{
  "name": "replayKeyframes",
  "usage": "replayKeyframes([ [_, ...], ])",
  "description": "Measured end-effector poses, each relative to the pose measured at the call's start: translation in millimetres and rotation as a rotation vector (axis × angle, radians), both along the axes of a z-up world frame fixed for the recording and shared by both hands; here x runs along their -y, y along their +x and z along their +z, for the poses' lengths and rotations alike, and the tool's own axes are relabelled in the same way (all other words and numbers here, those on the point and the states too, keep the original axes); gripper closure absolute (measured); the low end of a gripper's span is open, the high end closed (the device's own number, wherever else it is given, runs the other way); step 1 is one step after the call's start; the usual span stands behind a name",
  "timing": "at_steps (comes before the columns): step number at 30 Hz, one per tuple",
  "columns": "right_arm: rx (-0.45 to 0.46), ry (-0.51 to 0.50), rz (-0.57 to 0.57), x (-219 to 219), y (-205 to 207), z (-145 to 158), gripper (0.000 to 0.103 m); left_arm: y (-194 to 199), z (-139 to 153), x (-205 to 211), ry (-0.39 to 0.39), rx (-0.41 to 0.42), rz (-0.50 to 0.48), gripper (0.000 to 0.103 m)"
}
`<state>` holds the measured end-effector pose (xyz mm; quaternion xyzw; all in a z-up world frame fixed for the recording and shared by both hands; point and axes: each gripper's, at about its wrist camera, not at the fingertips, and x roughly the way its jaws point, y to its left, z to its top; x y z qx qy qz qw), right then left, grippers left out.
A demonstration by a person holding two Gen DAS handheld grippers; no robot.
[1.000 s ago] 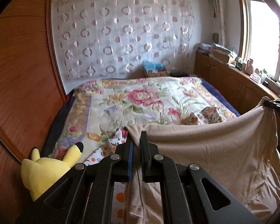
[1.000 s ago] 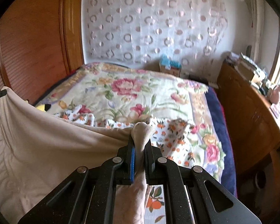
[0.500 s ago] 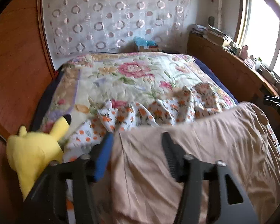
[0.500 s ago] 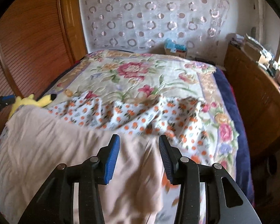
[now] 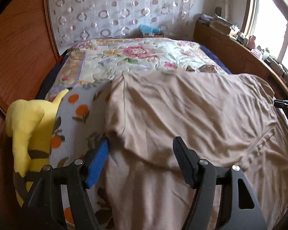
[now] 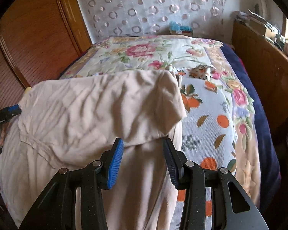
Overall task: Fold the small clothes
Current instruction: 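Lower the T-shirt flat onto the floral quilt and open both tools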
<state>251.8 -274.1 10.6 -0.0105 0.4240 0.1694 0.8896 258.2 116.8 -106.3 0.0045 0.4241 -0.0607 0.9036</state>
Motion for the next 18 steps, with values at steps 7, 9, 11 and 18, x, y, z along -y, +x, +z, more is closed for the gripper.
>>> replayKeyframes([
  [7, 0.014, 0.035, -0.022, 3, 22, -2, 0.058, 2, -4, 4, 0.043, -0.009, -0.006, 0.031],
  [9, 0.029, 0.026, -0.029, 2, 25, -3, 0.058, 3, -4, 3, 0.04, -0.012, 0.0, 0.028],
  [11, 0.047, 0.02, -0.021, -1, 24, -8, 0.058, 3, -5, 1, 0.027, -0.018, 0.008, 0.026],
  [18, 0.062, 0.01, -0.018, -12, 14, -19, 0.056, 3, -5, 0, 0.038, -0.014, 0.013, 0.026],
])
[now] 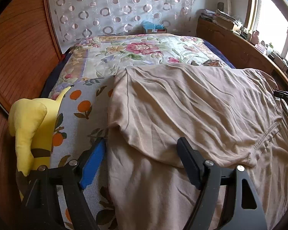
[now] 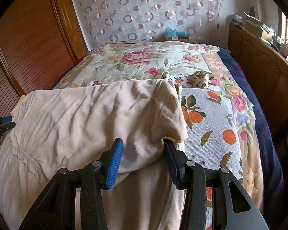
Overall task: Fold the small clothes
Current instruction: 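Lower the T-shirt flat onto the floral quilt and open both tools, then close both tools on the T-shirt edge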
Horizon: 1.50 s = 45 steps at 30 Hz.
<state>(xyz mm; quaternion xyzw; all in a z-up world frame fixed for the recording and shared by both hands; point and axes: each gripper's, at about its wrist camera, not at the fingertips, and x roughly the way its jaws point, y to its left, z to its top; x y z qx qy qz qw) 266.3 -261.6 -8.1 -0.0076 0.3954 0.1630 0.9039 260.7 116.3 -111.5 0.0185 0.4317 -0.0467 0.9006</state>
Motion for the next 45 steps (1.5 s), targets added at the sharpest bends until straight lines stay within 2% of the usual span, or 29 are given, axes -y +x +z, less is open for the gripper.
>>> replayKeyframes([
  [2, 0.001, -0.012, 0.002, -2, 0, 0, 0.055, 0, 2, 1, 0.004, 0.006, -0.005, 0.028],
  [6, 0.005, -0.038, 0.007, -7, 0, 0, 0.053, 8, 8, -1, -0.065, -0.004, -0.034, 0.053],
  [13, 0.006, -0.041, 0.01, -6, 0, 2, 0.053, 29, 9, -14, -0.107, -0.02, 0.019, 0.057],
  [18, 0.008, -0.053, 0.013, -7, 0, 3, 0.052, 31, 10, -13, -0.109, 0.001, 0.025, 0.079],
  [24, 0.009, -0.061, 0.018, -5, 1, 2, 0.052, 32, 14, -10, -0.082, 0.017, 0.018, 0.083],
  [27, 0.01, -0.061, 0.019, -5, 1, 3, 0.051, 33, 10, -10, -0.071, 0.008, 0.021, 0.095],
  [34, 0.017, -0.109, 0.026, -10, 1, 1, 0.051, 18, 33, -10, -0.091, 0.118, 0.049, 0.098],
  [38, -0.005, -0.074, 0.021, -6, 8, 4, 0.052, 11, 44, -6, -0.088, 0.148, 0.035, 0.098],
  [39, -0.007, -0.072, 0.019, -5, 11, 4, 0.054, 11, 46, -5, -0.089, 0.153, 0.035, 0.098],
  [40, 0.0, -0.083, 0.015, -4, 11, 4, 0.071, 9, 49, -5, -0.091, 0.159, 0.036, 0.098],
  [41, 0.015, -0.099, 0.016, -6, 10, 5, 0.094, 8, 51, -6, -0.094, 0.166, 0.037, 0.098],
  [45, 0.091, -0.084, 0.07, -8, -7, 21, 0.097, -3, 64, -5, -0.111, 0.206, 0.037, 0.098],
])
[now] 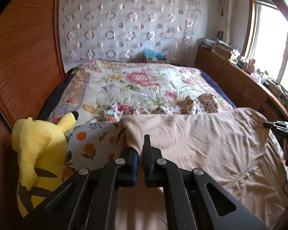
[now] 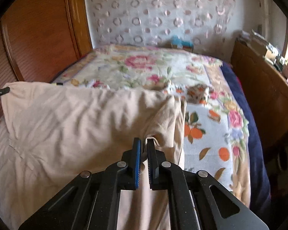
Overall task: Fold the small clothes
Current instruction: 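Close both tools on the T-shirt edge, then lift the held edge with both tools and fold it over the shirt body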
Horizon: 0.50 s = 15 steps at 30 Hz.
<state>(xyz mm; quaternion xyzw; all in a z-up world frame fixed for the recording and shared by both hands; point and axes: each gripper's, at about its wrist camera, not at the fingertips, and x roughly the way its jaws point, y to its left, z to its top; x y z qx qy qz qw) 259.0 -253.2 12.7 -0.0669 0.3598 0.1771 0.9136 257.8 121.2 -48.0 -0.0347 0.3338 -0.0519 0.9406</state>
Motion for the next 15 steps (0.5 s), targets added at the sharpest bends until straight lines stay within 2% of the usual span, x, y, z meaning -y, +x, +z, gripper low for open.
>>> replayKeyframes([
  [8, 0.116, 0.088, 0.032, 16, -49, 41, 0.098, -33, 25, 0, -0.028, 0.075, -0.004, 0.098],
  [15, 0.18, 0.128, 0.039, 36, -102, 52, 0.098, -68, 39, -6, -0.026, 0.119, 0.013, 0.098],
])
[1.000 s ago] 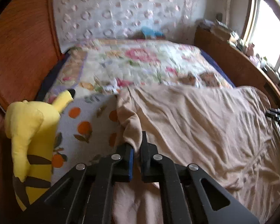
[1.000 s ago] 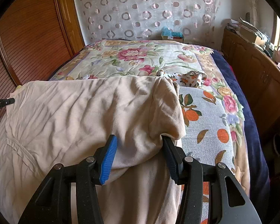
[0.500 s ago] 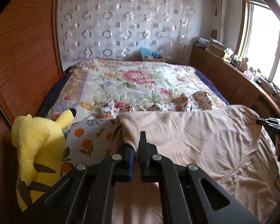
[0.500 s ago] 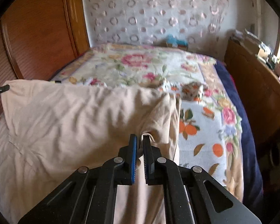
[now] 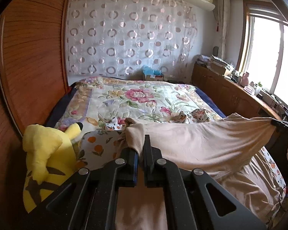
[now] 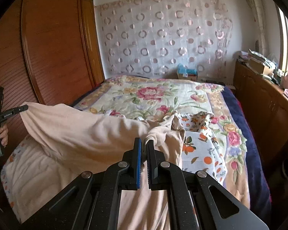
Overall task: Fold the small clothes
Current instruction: 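Lift the held edge with both tools and fold it over the shirt body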
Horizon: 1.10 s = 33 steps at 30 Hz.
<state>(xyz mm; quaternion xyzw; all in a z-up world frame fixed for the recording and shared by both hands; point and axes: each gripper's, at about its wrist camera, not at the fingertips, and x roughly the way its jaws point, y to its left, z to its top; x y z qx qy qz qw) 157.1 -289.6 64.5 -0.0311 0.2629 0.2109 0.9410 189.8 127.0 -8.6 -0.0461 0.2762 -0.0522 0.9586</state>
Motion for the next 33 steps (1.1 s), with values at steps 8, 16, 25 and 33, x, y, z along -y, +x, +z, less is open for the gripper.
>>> replayKeyframes([
  [8, 0.016, 0.029, 0.007, 20, -43, -3, 0.098, -40, 4, -2, 0.002, 0.012, 0.003, 0.098],
  [16, 0.015, 0.009, 0.017, 25, -87, -6, 0.098, -79, -4, 2, 0.033, -0.001, 0.0, 0.098],
  [25, 0.018, 0.016, 0.024, 37, -127, 9, 0.098, -123, -4, -7, 0.009, -0.022, 0.023, 0.098],
  [33, -0.061, -0.025, 0.002, 43, -146, -15, 0.098, -136, -45, -1, 0.038, -0.135, 0.018, 0.098],
])
